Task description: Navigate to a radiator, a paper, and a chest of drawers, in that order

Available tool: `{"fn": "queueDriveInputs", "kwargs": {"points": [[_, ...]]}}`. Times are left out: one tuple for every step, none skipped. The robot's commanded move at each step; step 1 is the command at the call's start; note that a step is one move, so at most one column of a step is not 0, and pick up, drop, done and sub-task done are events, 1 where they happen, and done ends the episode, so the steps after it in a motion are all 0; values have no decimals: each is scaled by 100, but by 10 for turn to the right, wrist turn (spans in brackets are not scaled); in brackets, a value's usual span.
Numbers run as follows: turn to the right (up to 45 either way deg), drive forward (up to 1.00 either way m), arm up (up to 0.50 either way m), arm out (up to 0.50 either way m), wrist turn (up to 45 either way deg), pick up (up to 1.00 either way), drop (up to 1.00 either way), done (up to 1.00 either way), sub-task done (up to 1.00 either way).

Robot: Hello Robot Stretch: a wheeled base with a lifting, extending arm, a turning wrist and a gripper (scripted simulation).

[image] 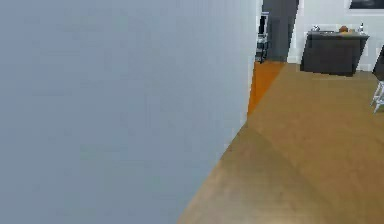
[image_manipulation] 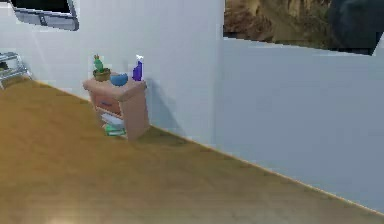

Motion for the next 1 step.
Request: {"fn": "queueDriveInputs", "kwargs": {"points": [[300,0,0,0,0,0,0,0,0]]}}
